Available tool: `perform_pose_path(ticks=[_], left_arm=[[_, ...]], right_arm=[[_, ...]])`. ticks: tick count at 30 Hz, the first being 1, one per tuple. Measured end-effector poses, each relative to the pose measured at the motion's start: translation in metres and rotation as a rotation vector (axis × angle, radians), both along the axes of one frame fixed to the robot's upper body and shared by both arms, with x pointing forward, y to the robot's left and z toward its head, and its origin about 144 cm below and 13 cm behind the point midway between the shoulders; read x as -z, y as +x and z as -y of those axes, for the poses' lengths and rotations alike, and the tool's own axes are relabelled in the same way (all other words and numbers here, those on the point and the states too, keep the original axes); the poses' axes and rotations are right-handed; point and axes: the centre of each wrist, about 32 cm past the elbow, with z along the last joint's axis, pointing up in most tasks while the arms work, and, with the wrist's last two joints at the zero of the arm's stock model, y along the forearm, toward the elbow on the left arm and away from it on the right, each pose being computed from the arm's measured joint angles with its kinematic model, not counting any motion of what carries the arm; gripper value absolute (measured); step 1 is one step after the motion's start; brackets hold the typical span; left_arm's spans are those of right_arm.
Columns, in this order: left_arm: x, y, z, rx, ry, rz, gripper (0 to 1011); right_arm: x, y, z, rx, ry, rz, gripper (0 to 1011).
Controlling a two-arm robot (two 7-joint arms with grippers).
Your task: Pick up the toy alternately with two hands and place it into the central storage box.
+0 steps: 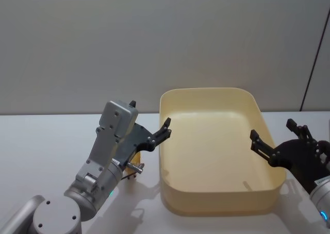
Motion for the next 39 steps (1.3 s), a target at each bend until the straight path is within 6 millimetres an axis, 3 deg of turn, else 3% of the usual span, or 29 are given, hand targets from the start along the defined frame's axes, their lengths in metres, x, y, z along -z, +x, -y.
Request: perform_pose_path(ticks=[14,23,39], left_arm=[[0.0,0.0,0.0,0.0,0.0,0.0,1001],[0.0,0.0,0.0,0.0,0.0,0.0,1001],[0.0,0.0,0.0,0.0,0.0,0.0,1001]], right_arm=[[0.0,0.0,0.001,0.001,-0.001,0.0,1001],[0.001,-0.003,0.011,0.018,-0.009,-0.011,1001],[0.006,-0.03,0.039,0.145,-0.031,-0.087,1001]])
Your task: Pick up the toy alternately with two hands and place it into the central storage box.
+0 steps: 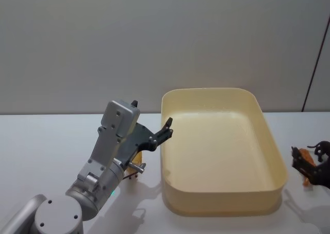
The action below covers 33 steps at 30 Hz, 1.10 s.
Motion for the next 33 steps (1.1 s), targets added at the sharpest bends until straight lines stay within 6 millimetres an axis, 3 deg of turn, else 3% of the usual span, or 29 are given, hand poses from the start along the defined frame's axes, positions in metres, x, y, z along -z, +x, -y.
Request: perform_pose_path(ticks=[9,16,33], left_arm=[[0.0,0.0,0.0,0.0,0.0,0.0,1001],[0.0,0.0,0.0,0.0,0.0,0.0,1002],[0.0,0.0,0.0,0.0,0.0,0.0,1001]], right_arm=[[0.009,-0.014,0.014,0.066,-0.022,-0.07,1001],[0.015,-0.014,0.02,0.084,-0.034,-0.108,1001],[0.031,0.02,0.017,0.054,-0.059,-0.178,1001]])
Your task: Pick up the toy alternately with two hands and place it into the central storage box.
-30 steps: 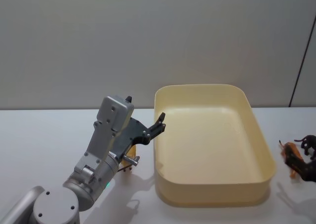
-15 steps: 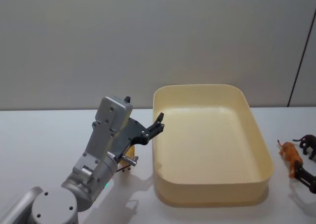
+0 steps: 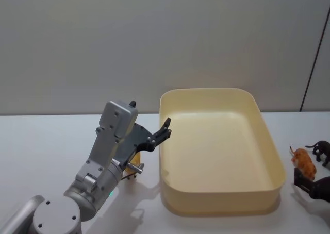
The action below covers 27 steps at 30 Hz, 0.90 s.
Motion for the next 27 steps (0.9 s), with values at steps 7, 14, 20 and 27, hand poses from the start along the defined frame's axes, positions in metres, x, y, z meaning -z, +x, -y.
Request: perform_pose_path(ticks=[7,14,20,27], left_arm=[[0.0,0.0,0.0,0.0,0.0,0.0,1002],[0.0,0.0,0.0,0.0,0.0,0.0,1001],[0.0,0.0,0.0,0.0,0.0,0.0,1001],[0.0,0.0,0.0,0.0,0.0,0.0,1001]], right_arm=[[0.004,0.01,-0.004,-0.012,-0.004,-0.016,923],[0.006,0.016,-0.006,-0.02,-0.006,-0.025,689],[0.007,0.019,-0.007,-0.024,-0.007,-0.029,510],[0.007,0.02,-0.008,-0.025,-0.008,-0.03,352]])
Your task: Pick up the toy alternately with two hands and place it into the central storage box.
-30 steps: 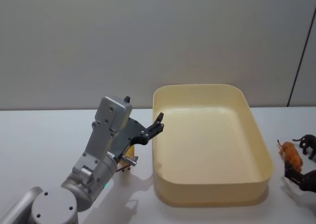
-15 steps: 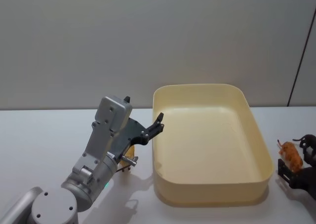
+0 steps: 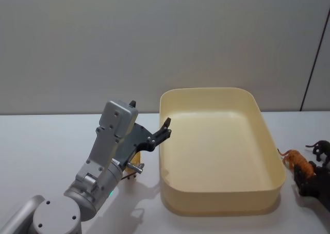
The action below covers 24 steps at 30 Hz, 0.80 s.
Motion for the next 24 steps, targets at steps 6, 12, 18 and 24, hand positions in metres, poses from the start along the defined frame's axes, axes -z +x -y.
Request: perform_pose_path(ticks=[6,12,18,24], left_arm=[[0.0,0.0,0.0,0.0,0.0,0.0,1002],[0.0,0.0,0.0,0.0,0.0,0.0,1001],[0.0,0.0,0.0,0.0,0.0,0.0,1001],[0.0,0.0,0.0,0.0,0.0,0.0,1001]], right_arm=[[0.0,0.0,0.0,0.013,-0.003,0.025,343],[-0.003,0.0,0.0,0.04,-0.012,0.08,343],[-0.01,0.003,-0.001,0.068,-0.02,0.157,343],[-0.02,0.009,-0.005,0.075,-0.021,0.24,343]])
